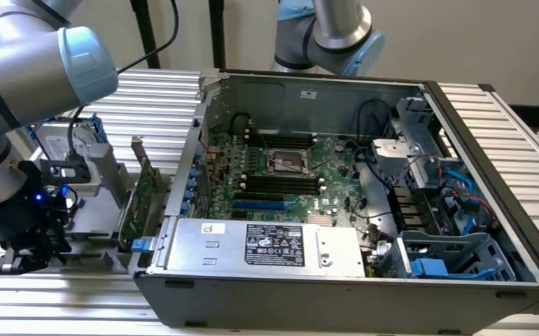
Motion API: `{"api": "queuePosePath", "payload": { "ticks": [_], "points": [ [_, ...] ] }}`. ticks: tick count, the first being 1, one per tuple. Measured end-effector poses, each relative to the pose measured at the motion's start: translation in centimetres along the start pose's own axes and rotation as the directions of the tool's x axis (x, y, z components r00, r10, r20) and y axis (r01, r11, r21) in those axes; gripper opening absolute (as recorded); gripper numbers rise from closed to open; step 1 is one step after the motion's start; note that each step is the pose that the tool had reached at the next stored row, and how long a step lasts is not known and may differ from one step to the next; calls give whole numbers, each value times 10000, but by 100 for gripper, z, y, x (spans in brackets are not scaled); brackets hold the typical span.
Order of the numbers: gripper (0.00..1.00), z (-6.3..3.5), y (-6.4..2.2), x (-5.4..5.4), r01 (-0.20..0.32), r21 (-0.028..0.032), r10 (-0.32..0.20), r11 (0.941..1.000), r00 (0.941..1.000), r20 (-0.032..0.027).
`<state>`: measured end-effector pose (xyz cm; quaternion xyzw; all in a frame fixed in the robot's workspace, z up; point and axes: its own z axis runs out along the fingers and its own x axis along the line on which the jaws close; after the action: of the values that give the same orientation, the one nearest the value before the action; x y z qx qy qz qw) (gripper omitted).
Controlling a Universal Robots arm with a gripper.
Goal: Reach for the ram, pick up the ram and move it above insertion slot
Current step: 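Pick up the ram and move it above insertion slot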
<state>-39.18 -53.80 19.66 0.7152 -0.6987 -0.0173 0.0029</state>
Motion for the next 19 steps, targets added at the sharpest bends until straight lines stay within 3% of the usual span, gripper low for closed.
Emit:
{"api": "queuePosePath", "payload": {
  "ticks": [4, 5, 13, 16, 19],
  "points": [
    [25, 3, 2, 0, 1, -1, -1, 10000, 10000, 33],
    [18, 2, 2, -1, 1, -1, -1, 10000, 10000, 35],
    [13, 3, 2, -9, 1, -3, -1, 10000, 10000, 31],
    [13, 3, 2, -13, -16, -4, 16, 10000, 10000, -12],
    [13, 3, 0, -18, -50, -5, 50, 10000, 9999, -122]
  ]
}}
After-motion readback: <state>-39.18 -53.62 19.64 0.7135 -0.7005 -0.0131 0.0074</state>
